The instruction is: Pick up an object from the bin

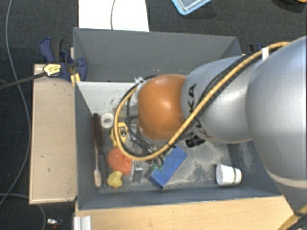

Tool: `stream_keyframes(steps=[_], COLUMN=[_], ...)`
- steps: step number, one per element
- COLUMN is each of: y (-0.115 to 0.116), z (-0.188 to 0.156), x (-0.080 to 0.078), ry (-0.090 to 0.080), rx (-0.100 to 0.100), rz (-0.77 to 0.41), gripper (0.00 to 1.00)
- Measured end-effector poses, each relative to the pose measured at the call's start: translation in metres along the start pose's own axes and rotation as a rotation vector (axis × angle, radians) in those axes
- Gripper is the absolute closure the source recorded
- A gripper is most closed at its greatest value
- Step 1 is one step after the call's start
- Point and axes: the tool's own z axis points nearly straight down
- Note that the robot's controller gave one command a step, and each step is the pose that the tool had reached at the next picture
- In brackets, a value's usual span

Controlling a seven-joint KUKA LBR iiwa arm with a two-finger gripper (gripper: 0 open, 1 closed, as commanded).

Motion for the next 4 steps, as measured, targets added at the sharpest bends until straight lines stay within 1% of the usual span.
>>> stream_keyframes(steps=[1, 2, 3, 4], y=[-0.001, 0.006, 0.01, 0.028], z=[-0.004, 0.0, 0.013, 0.065], x=[-0.002, -0.001, -0.01, 0.008], ry=[-0.007, -0.008, -0.01, -0.014], rx=[-0.002, 0.0, -0.002, -0.004], rz=[0.005, 0.035, -0.114, -0.182], gripper=[0.0, 0.0, 0.0, 0.0])
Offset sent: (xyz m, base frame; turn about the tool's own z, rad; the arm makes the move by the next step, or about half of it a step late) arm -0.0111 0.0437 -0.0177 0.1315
